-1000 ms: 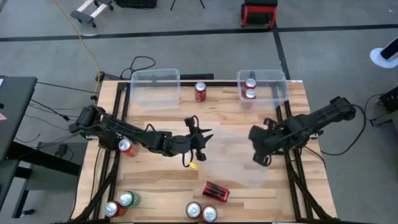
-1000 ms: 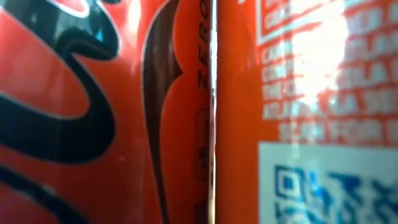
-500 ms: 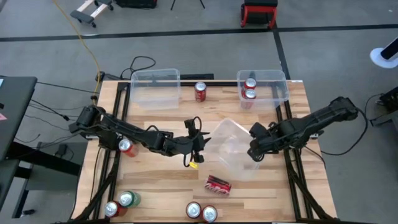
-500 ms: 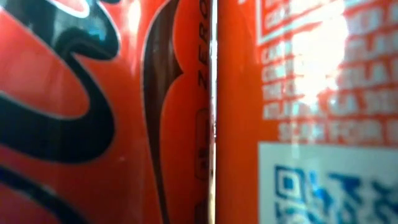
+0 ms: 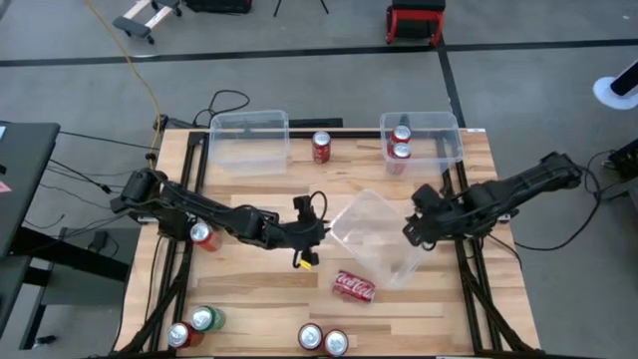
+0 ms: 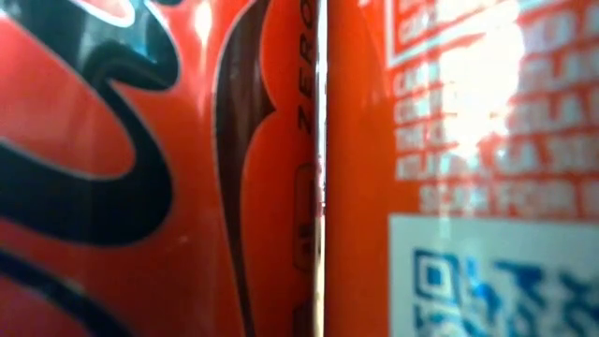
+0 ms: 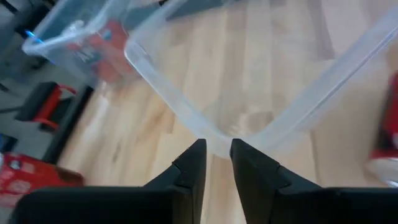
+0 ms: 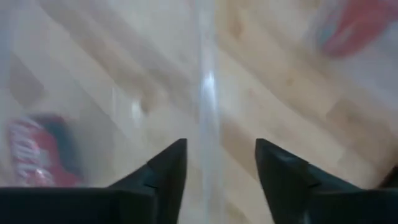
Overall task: Sort soda cans
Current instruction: Put the middle right red-white soda can into the bottom transparent bin
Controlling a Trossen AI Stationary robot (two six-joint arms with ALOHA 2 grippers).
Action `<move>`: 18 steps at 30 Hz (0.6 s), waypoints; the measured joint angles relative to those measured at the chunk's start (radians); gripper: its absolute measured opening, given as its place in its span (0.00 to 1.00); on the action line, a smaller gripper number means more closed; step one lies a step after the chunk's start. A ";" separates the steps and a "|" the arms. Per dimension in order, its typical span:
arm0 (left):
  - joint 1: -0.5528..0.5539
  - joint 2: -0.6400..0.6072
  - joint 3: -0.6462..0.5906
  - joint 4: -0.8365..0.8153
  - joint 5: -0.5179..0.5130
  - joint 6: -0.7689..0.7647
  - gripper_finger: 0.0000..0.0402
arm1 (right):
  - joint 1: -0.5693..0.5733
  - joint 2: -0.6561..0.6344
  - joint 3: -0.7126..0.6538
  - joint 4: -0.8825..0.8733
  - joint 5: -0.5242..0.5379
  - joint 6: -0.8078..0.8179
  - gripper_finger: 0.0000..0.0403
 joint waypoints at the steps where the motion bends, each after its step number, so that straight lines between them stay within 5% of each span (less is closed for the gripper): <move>1: 0.000 -0.001 0.000 -0.013 0.021 -0.010 0.16 | 0.009 -0.018 0.000 0.018 0.029 -0.008 0.55; 8: -0.004 0.011 -0.007 -0.164 0.270 -0.019 0.10 | 0.192 -0.029 -0.027 0.256 0.203 -0.072 0.64; 13: -0.019 0.006 -0.004 -0.241 0.175 -0.089 0.07 | 0.354 0.048 -0.056 0.307 0.384 -0.006 0.64; 18: -0.010 0.005 -0.004 -0.205 0.168 -0.087 0.06 | 0.417 0.068 -0.056 0.289 0.448 0.070 0.64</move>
